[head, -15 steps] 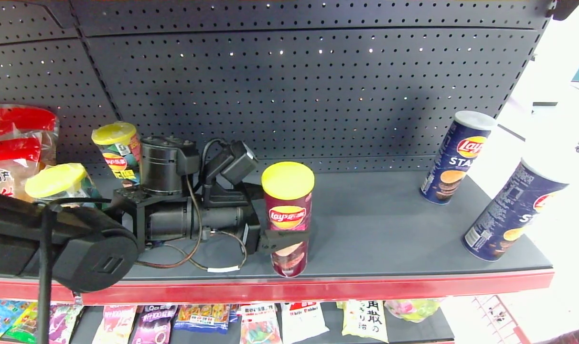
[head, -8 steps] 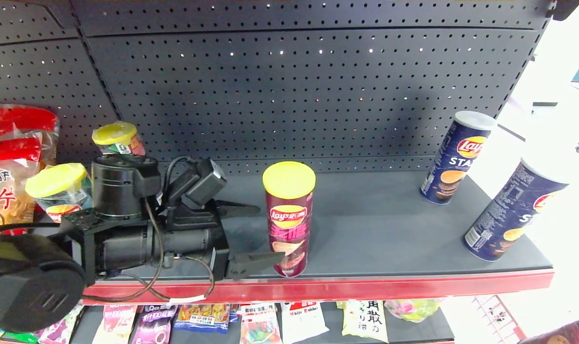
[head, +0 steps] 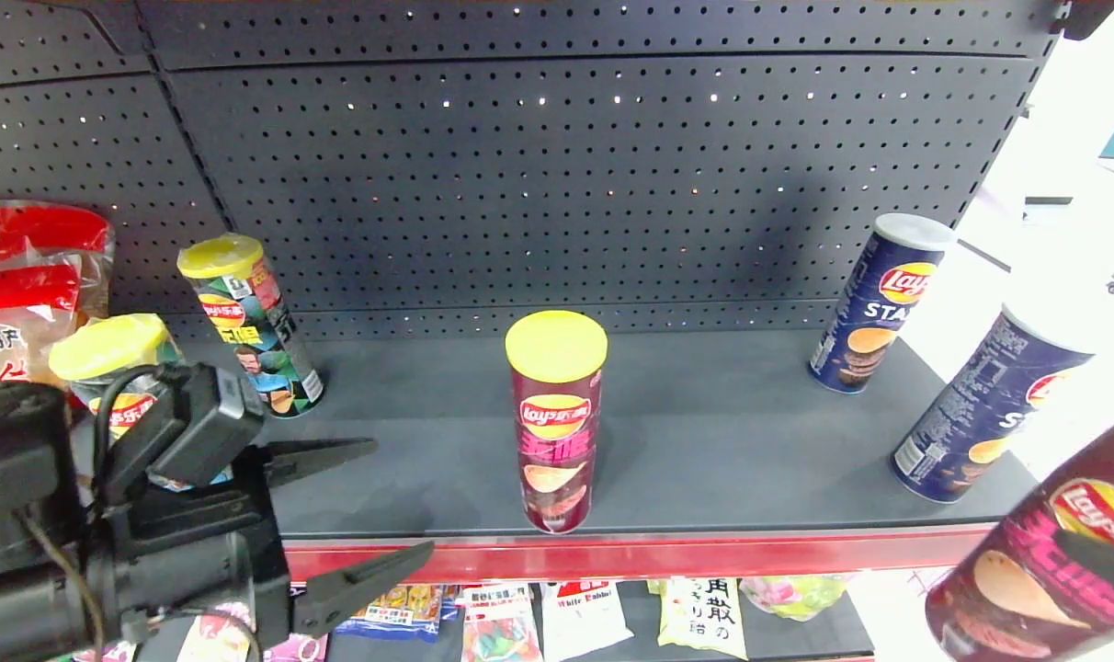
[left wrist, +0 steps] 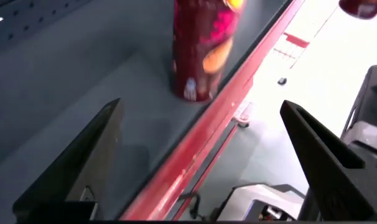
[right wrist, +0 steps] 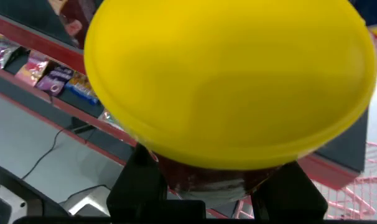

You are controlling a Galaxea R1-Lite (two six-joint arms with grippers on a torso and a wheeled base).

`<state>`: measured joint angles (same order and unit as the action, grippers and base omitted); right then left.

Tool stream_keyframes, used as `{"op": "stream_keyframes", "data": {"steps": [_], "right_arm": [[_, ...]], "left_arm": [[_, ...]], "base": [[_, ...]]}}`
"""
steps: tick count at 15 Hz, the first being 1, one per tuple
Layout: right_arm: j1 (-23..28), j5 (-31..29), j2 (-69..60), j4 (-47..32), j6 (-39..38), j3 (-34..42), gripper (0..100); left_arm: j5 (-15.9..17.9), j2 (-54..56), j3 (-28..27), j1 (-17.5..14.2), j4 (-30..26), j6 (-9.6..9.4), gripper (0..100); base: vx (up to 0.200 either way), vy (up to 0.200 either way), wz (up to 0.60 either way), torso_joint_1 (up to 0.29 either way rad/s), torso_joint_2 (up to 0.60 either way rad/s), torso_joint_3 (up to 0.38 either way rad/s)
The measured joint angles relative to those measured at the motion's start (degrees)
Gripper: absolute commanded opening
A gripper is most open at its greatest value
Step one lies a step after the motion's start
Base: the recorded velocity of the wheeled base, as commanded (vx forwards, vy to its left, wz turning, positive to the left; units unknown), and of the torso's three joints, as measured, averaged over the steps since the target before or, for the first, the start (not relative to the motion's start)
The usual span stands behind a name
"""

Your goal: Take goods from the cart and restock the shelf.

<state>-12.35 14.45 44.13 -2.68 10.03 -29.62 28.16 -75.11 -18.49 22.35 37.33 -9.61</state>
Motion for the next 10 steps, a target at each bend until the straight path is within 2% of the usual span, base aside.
{"op": "stream_keyframes", "data": {"steps": [2, 3, 4, 7, 10], "right_arm": [[-4.0, 0.0, 8.5, 0.2, -0.7, -7.0, 0], [-6.3, 0.1, 12.6, 0.9, -1.1, -9.8, 0], [-8.2, 0.1, 16.4, 3.2, -1.4, -12.0, 0], [-10.9, 0.0, 28.4, 18.1, -2.6, -15.3, 0], [-11.7, 0.4, 37.9, 21.2, -3.2, -20.3, 0]], "left_arm": [[-4.9, 6.5, 2.9, -0.1, -4.0, 0.01, 100], [-6.3, 9.8, 3.5, -0.1, -7.3, 0.01, 100], [-7.0, 12.8, 3.8, -0.1, -10.9, 0.04, 100], [-8.0, 21.6, 4.1, 0.0, -20.6, 0.11, 100], [-9.3, 27.3, 3.8, 0.0, -25.7, 0.13, 100]], "base": [[0.0, 0.0, 0.0, 0.0, 0.0, 0.0], [0.0, 0.0, 0.0, 0.0, 0.0, 0.0], [0.0, 0.0, 0.0, 0.0, 0.0, 0.0], [0.0, 0.0, 0.0, 0.0, 0.0, 0.0], [0.0, 0.0, 0.0, 0.0, 0.0, 0.0]]}}
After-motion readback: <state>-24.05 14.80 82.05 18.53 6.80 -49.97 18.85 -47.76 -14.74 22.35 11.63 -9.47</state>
